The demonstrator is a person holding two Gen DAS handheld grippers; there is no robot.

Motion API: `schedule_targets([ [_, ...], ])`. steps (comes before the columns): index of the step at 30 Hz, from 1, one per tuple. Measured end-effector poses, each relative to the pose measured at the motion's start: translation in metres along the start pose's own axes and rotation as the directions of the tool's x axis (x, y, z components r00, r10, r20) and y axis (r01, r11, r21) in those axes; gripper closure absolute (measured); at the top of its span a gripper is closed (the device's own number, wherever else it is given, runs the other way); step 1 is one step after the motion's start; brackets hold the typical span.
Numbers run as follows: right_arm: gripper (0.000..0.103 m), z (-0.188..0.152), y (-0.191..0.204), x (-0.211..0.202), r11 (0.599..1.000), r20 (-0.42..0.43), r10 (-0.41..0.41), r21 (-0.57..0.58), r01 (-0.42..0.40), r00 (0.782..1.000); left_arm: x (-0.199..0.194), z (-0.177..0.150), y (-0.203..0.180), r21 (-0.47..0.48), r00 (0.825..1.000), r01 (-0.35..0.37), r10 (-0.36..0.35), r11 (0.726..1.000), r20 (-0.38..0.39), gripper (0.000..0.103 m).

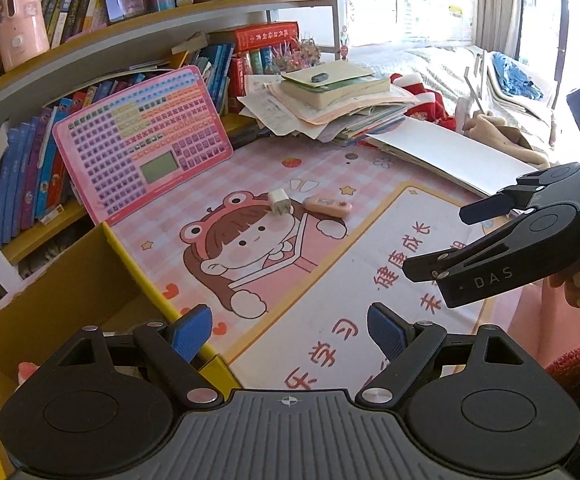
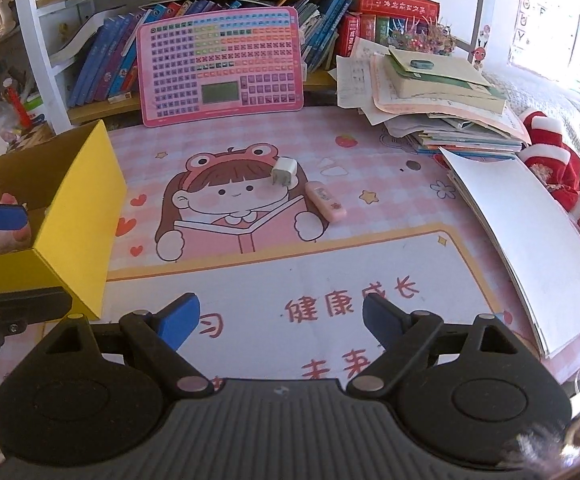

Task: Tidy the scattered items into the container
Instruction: 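Move both tools back toward the white charger and pink stick on the mat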

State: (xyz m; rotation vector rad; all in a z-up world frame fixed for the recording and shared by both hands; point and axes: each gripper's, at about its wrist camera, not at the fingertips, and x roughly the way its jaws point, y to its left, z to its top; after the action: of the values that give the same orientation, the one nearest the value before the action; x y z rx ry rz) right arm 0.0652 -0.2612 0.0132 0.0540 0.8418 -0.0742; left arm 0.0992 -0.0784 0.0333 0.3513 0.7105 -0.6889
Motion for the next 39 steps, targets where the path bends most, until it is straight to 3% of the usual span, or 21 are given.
schedule_targets([
  [16,0.01,0.024,-0.052,0.035,0.997,0.017,0.066,-0.051,-0.065,0.998,0.052,0.037,-0.029,-0.044,0.994,-0.09,0.088,0.995,-0.058,0.016],
  [29,0.01,0.039,-0.079,0.071,0.985,0.008,0.152,-0.079,-0.151,0.988,0.092,0.055,-0.037,-0.055,0.969,-0.209,0.199,0.976,-0.144,0.016],
  [39,0.013,0.05,-0.088,0.098,0.979,0.01,0.163,-0.124,-0.16,0.987,0.112,0.065,-0.025,-0.113,0.955,-0.261,0.24,0.959,-0.174,0.016],
])
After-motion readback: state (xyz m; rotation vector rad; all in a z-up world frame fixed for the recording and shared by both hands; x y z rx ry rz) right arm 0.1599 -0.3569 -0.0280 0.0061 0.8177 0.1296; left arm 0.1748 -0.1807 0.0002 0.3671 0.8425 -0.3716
